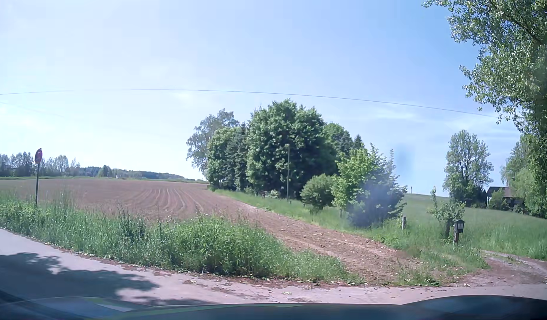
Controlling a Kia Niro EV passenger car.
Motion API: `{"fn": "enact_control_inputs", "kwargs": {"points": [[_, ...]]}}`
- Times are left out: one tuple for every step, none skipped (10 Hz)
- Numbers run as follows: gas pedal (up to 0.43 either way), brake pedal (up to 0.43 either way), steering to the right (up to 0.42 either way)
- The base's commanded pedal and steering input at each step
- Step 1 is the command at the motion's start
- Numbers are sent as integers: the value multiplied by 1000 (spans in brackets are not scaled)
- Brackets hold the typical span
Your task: Follow the waypoints while adhering to traffic rules and regulations
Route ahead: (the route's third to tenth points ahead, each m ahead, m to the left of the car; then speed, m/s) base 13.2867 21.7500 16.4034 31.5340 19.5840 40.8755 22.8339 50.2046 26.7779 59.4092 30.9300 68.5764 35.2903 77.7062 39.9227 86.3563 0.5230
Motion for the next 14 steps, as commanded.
{"fn": "enact_control_inputs", "kwargs": {"points": [[0, 207, 940], [0, 207, 923], [0, 201, 889], [0, 177, 845], [0, 67, 789], [0, 0, 728], [0, 0, 634], [0, 0, 555], [0, 0, 492], [0, 0, 431], [20, 0, 356], [79, 0, 254], [87, 0, 166], [98, 0, 80]]}}
